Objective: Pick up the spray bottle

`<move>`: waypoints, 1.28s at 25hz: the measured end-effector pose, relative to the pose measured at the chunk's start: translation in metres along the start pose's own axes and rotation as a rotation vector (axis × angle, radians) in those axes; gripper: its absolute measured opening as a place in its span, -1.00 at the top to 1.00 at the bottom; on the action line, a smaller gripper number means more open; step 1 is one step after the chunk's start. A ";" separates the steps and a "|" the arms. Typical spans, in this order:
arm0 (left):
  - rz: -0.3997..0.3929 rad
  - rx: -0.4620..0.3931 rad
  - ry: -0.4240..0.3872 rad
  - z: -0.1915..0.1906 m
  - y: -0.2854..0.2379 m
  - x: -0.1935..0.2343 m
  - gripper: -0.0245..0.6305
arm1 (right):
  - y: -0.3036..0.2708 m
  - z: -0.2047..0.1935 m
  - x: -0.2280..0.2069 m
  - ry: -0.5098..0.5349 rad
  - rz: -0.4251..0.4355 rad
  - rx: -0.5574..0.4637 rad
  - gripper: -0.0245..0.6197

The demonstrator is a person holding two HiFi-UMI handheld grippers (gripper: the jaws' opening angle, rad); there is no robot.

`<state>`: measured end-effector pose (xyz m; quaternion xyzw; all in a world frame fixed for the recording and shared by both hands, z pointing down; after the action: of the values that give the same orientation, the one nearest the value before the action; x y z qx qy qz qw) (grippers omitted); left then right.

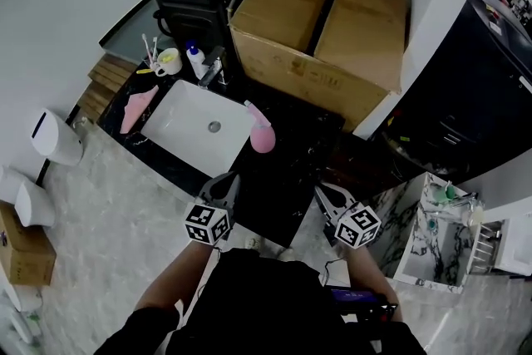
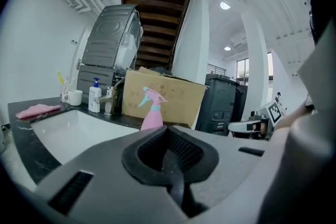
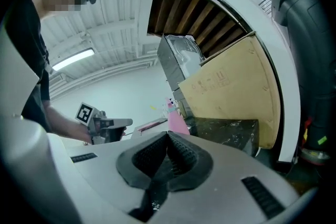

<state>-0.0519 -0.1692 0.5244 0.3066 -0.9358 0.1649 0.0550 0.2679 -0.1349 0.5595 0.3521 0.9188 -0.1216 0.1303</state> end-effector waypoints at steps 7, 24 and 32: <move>-0.059 -0.014 -0.026 0.018 -0.042 0.013 0.90 | -0.012 0.011 -0.008 0.011 -0.054 -0.014 0.84; -0.124 0.001 -0.047 0.037 -0.116 0.038 0.50 | -0.015 0.006 -0.014 -0.037 -0.165 0.010 0.84; -0.126 0.027 -0.075 0.046 -0.140 0.041 0.38 | -0.011 0.006 -0.015 -0.052 -0.201 0.014 0.84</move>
<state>-0.0021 -0.3140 0.5277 0.3715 -0.9138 0.1620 0.0261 0.2714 -0.1539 0.5605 0.2557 0.9450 -0.1496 0.1387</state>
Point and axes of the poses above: the fingertips, and each gripper's own axes: y backward along the fingers, x to its left, z out of its top, the point moved 9 cm from there along y, backward along the fingers, and after that the axes turned 2 degrees about y, right-handed, at the moved point
